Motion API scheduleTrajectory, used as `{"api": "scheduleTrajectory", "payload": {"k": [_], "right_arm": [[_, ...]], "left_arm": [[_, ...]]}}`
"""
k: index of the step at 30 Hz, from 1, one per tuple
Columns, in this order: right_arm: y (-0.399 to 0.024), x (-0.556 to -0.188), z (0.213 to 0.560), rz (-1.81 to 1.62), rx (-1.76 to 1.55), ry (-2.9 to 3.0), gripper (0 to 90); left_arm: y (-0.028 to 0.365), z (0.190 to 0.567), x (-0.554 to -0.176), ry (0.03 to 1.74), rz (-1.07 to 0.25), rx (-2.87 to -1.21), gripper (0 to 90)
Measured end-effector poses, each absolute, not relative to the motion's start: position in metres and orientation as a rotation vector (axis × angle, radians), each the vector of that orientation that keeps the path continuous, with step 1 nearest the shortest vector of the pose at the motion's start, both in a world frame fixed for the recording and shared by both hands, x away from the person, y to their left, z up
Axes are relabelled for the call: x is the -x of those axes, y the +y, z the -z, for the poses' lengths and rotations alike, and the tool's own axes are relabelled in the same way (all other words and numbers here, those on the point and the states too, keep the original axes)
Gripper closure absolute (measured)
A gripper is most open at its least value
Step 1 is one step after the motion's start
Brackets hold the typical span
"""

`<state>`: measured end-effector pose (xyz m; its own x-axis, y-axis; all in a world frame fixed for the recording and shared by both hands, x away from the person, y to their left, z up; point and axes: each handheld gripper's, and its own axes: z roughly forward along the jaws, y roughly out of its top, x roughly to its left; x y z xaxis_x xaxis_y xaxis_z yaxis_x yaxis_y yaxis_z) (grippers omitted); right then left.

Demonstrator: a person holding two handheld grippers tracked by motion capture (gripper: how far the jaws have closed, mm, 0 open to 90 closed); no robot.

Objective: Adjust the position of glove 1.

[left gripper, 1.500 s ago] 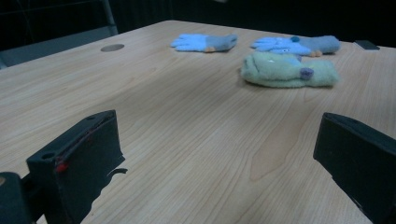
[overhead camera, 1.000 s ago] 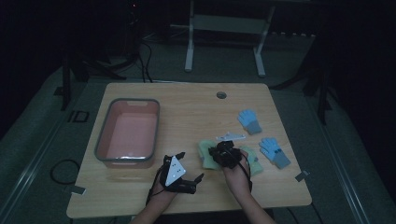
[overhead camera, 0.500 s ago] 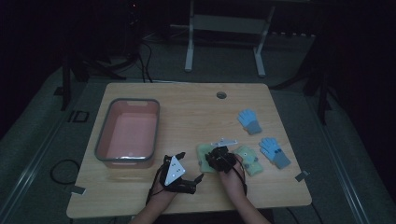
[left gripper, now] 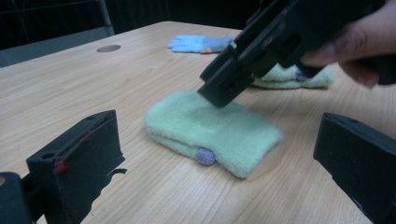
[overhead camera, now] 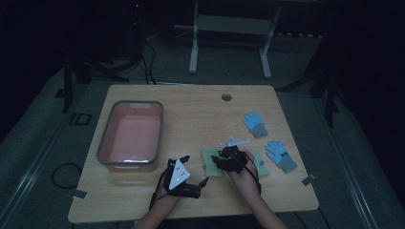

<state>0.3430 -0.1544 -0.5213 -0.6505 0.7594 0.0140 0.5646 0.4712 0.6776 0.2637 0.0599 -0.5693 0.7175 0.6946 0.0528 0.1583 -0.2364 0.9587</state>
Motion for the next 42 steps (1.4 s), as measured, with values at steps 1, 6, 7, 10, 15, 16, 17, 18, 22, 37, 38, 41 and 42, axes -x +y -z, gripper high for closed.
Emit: {"api": "scheduleTrajectory", "payload": {"k": [1,6,7,10,15,16,17,18,22,37,38,41,42], "right_arm": [[-0.157,-0.343,0.519,-0.964,-1.112,2.438,62.7],[-0.172,-0.347,0.507,-0.976,-1.068,2.438,63.0],[-0.176,-0.348,0.505,-0.996,-1.059,2.445,62.9],[-0.188,-0.348,0.5,-0.983,-1.022,2.449,63.2],[-0.213,-0.345,0.494,-0.986,-0.971,2.45,64.0],[-0.218,-0.345,0.492,-0.981,-0.957,2.456,63.9],[-0.223,-0.344,0.491,-0.977,-0.945,2.45,63.9],[-0.228,-0.344,0.489,-0.98,-0.939,2.45,64.0],[-0.25,-0.344,0.484,-0.97,-0.912,2.457,64.0],[-0.288,-0.348,0.513,-0.94,-0.93,2.532,64.5],[-0.288,-0.348,0.516,-0.934,-0.931,2.534,64.2],[-0.29,-0.352,0.528,-0.903,-0.947,2.542,63.2],[-0.291,-0.353,0.531,-0.897,-0.956,2.545,63.0]], "left_arm": [[0.06,0.569,-0.264,0.676,-0.579,-1.769,1.1],[0.06,0.569,-0.264,0.676,-0.579,-1.769,1.1],[0.06,0.569,-0.264,0.676,-0.578,-1.769,1.1],[0.06,0.569,-0.264,0.676,-0.579,-1.769,1.1],[0.06,0.569,-0.264,0.676,-0.582,-1.769,1.1],[0.06,0.569,-0.264,0.675,-0.582,-1.77,1.1],[0.06,0.569,-0.264,0.675,-0.583,-1.77,1.1],[0.06,0.569,-0.264,0.676,-0.583,-1.77,1.1],[0.059,0.569,-0.264,0.676,-0.584,-1.77,1.1],[0.059,0.569,-0.263,0.673,-0.59,-1.772,1.1],[0.059,0.569,-0.263,0.672,-0.591,-1.773,1.1],[0.059,0.569,-0.263,0.67,-0.591,-1.772,1.1],[0.059,0.569,-0.263,0.67,-0.591,-1.772,1.1]]}}
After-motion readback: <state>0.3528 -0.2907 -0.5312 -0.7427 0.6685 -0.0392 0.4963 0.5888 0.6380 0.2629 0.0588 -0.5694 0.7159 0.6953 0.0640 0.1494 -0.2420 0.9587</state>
